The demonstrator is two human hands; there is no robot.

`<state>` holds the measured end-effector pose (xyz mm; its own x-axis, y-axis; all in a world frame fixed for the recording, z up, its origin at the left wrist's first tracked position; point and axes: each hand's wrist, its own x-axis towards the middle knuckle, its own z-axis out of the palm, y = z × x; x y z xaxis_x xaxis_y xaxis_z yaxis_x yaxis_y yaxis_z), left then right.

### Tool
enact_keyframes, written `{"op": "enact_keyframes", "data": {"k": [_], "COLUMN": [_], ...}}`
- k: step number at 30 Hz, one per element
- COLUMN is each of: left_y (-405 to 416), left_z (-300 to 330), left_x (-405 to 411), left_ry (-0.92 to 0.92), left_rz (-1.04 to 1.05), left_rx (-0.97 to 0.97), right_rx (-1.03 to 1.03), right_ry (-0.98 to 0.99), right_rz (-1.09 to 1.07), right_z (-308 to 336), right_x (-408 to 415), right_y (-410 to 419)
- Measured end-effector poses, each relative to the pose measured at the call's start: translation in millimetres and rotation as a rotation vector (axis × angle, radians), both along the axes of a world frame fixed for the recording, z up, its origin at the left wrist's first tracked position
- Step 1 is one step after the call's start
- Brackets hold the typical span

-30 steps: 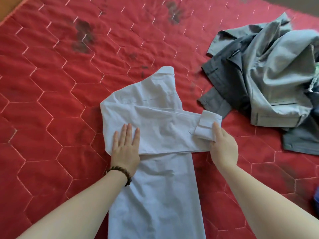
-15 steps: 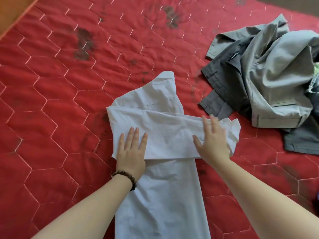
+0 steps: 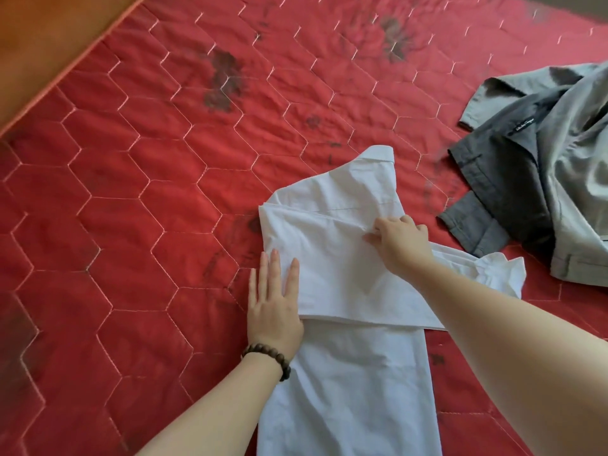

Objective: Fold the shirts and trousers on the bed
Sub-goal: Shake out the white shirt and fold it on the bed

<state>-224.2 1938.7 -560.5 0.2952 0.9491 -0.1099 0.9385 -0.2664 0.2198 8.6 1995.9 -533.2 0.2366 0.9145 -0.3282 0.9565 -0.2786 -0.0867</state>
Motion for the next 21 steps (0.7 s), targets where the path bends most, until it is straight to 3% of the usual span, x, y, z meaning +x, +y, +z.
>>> {"op": "enact_keyframes", "data": {"k": [7,16,21], "left_y": [5.4,3.3,-8.3], "left_z": [-1.7,6.7,0.7], "left_x": [3.8,35.8,79.0], "left_ry": [0.018,0.277,0.126], "left_rz": [-0.138,-0.324,-0.451], "left_rx": [0.038,-0.087,-0.011], "right_rx": [-0.031,0.035,0.206], "right_ry": [0.016,0.078,0.087], "right_rz": [-0.151,-0.219,-0.284], "right_z": [-6.4,-9.8,-13.9], "right_x": [28.6,52.5,70.4], "right_y": [-12.8,-34.1,-81.0]}}
